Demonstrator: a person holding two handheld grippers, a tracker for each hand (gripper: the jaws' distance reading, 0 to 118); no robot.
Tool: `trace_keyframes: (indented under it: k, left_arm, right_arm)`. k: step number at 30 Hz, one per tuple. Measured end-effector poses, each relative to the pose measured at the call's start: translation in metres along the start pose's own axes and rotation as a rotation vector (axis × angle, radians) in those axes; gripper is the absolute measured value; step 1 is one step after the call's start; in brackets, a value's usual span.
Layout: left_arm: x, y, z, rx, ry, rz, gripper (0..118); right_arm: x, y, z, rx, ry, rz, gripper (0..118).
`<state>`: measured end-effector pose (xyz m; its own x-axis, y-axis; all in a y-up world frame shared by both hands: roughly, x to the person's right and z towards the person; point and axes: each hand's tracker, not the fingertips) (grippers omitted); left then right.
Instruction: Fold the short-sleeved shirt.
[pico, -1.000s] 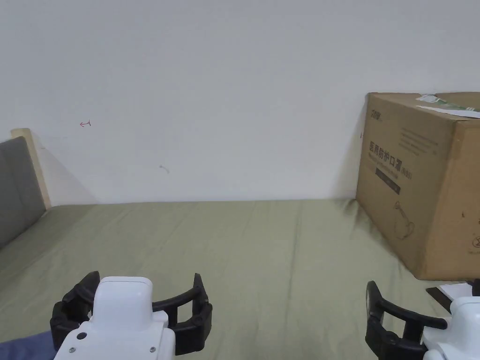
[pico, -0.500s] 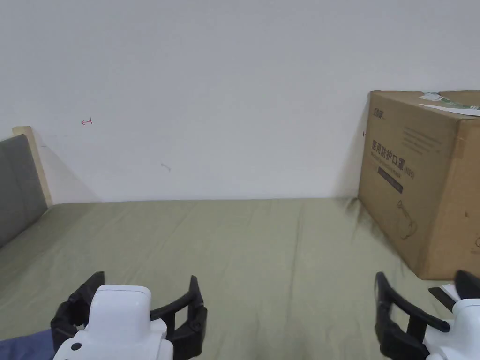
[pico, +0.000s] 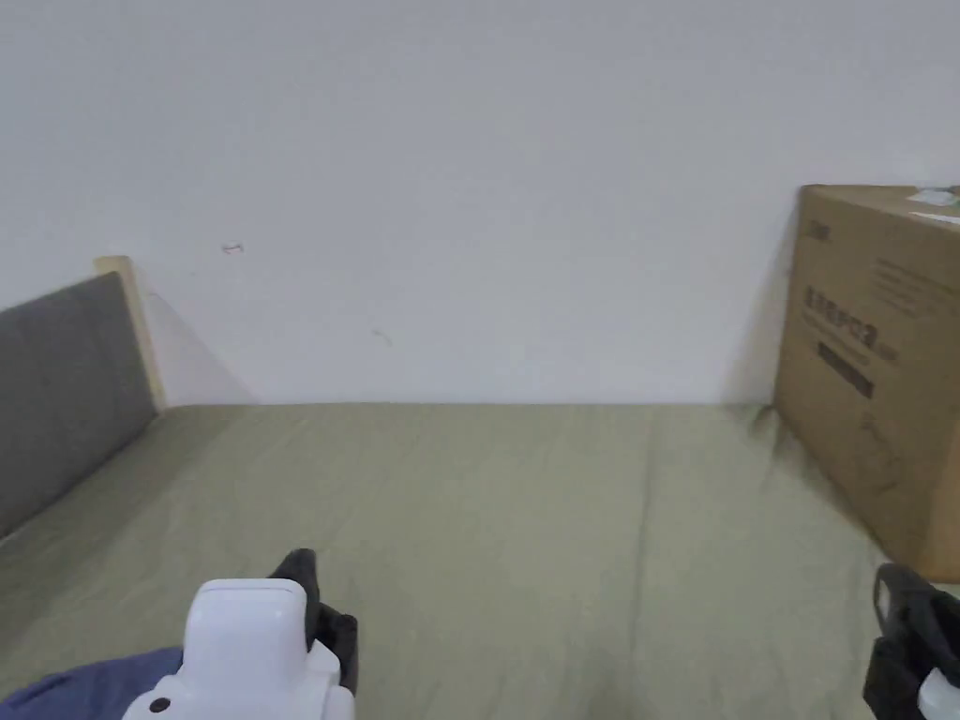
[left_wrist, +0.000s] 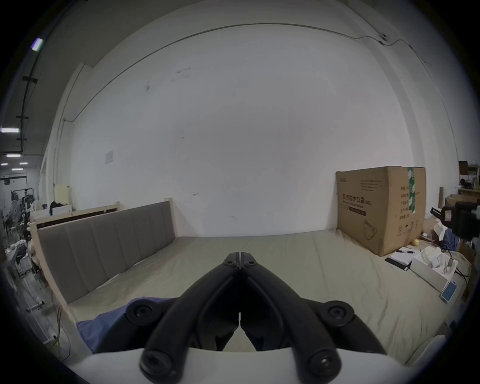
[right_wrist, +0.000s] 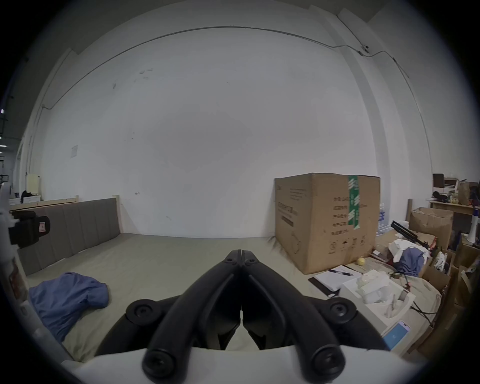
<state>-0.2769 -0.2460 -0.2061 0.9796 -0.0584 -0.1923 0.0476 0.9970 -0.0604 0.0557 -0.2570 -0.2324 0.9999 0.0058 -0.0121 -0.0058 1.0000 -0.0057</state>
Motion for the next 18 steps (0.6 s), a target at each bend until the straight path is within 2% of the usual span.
trace_keyframes:
  k: [6,11,14,18]
  left_arm:
    - [-0.101,-0.011,0.049,-0.016,0.285,-0.082,0]
    - [-0.16,-0.025,0.083,-0.062,0.457,-0.01,0]
    - [-0.175,-0.034,0.087,-0.088,0.49,0.023,0]
    - [-0.18,-0.042,0.08,-0.118,0.52,0.04,0]
  right_arm:
    - [-0.105,-0.01,-0.026,-0.046,0.306,0.005,0]
    - [-0.181,-0.006,-0.019,-0.029,0.54,-0.028,0]
    - [-0.197,-0.006,-0.015,-0.012,0.566,-0.011,0]
    - [-0.198,-0.007,-0.017,0.007,0.559,0.039,0]
